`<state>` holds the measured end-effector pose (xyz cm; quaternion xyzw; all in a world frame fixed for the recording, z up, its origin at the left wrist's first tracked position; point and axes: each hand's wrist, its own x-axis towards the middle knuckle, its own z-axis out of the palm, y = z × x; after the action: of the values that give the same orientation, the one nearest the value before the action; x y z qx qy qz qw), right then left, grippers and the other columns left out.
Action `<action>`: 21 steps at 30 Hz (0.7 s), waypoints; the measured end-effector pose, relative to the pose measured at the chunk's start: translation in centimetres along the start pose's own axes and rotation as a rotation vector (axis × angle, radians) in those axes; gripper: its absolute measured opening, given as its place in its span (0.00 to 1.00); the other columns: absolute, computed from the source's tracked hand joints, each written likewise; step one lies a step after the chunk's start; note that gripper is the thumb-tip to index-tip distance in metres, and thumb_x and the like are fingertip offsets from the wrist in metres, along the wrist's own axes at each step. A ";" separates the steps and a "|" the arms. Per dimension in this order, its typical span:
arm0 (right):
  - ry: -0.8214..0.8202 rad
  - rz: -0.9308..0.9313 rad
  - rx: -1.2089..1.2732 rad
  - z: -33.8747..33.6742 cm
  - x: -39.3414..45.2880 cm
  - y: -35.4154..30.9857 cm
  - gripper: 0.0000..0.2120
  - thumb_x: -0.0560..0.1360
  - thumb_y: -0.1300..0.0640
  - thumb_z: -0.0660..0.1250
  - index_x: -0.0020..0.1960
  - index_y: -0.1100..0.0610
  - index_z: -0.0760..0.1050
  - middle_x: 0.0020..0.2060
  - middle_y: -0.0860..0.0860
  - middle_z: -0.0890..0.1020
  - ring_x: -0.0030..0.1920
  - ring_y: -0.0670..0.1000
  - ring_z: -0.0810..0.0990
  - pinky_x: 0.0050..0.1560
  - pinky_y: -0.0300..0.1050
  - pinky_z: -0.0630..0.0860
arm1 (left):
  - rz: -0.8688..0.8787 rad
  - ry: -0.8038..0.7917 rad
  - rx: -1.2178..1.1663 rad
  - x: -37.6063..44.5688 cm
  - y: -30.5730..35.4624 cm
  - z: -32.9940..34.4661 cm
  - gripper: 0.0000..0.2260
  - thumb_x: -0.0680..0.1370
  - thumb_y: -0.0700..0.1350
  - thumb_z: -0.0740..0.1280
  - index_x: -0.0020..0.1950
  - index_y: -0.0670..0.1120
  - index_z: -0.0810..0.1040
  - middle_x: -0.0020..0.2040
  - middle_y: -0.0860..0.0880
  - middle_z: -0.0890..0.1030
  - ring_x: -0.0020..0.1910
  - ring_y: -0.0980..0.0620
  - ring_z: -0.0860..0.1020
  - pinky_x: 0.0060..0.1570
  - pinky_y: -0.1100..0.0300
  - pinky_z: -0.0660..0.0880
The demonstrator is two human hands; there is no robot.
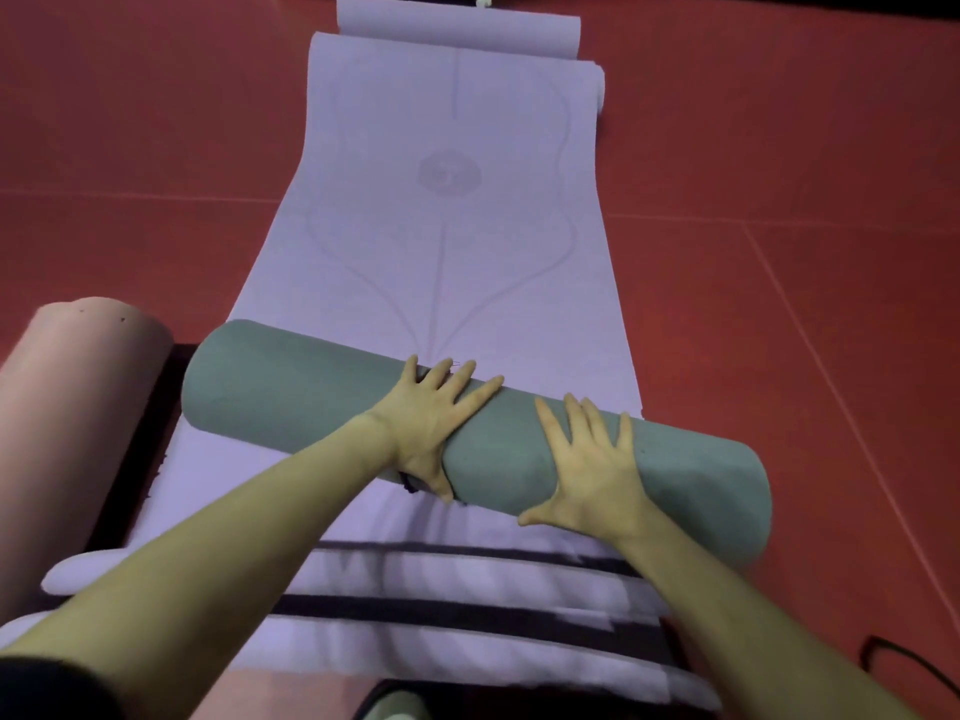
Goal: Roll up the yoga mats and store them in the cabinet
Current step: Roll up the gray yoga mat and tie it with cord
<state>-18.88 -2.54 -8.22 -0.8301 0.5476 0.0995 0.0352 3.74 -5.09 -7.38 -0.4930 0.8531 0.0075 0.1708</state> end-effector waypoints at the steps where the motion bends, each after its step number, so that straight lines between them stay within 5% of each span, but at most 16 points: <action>1: -0.028 0.010 0.005 -0.5 0.2 -0.1 0.64 0.46 0.25 0.71 0.74 0.55 0.62 0.67 0.60 0.70 0.67 0.60 0.70 0.61 0.71 0.64 | 0.010 -0.003 -0.007 0.1 -0.1 -0.1 0.61 0.57 0.75 0.67 0.77 0.50 0.39 0.74 0.42 0.57 0.72 0.41 0.59 0.65 0.40 0.59; 5: -0.014 -0.016 -0.012 -1.5 0.5 0.1 0.55 0.61 0.29 0.67 0.77 0.51 0.46 0.71 0.52 0.59 0.70 0.54 0.58 0.67 0.59 0.57 | 0.009 0.016 -0.074 0.1 0.0 -0.9 0.56 0.58 0.72 0.69 0.77 0.52 0.47 0.68 0.47 0.66 0.67 0.45 0.66 0.61 0.48 0.65; 8: 0.050 -0.035 -0.049 -2.7 0.0 0.3 0.54 0.59 0.30 0.70 0.77 0.52 0.52 0.70 0.54 0.63 0.69 0.55 0.62 0.66 0.62 0.57 | -0.024 0.100 -0.109 -1.2 0.6 -1.5 0.54 0.57 0.71 0.70 0.76 0.50 0.54 0.66 0.46 0.70 0.64 0.44 0.70 0.59 0.50 0.67; 12: 0.230 -0.078 -0.085 -4.6 -1.1 0.4 0.56 0.44 0.33 0.77 0.67 0.57 0.72 0.58 0.61 0.77 0.57 0.60 0.77 0.55 0.69 0.70 | -0.059 0.277 -0.078 -3.4 0.7 -2.9 0.56 0.51 0.71 0.73 0.73 0.46 0.62 0.59 0.41 0.76 0.57 0.40 0.76 0.53 0.48 0.73; 21: 0.440 -0.183 -0.116 -12.0 -4.3 -3.2 0.58 0.43 0.34 0.79 0.70 0.54 0.69 0.63 0.62 0.75 0.63 0.60 0.74 0.60 0.72 0.64 | -0.226 0.470 -0.001 -12.3 -0.2 -8.7 0.58 0.48 0.70 0.75 0.72 0.45 0.62 0.58 0.37 0.76 0.56 0.38 0.76 0.53 0.46 0.74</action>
<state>-16.10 0.61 4.28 -0.8785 0.4582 -0.0560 -0.1235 7.00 3.55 4.47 -0.5733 0.8090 -0.1257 -0.0326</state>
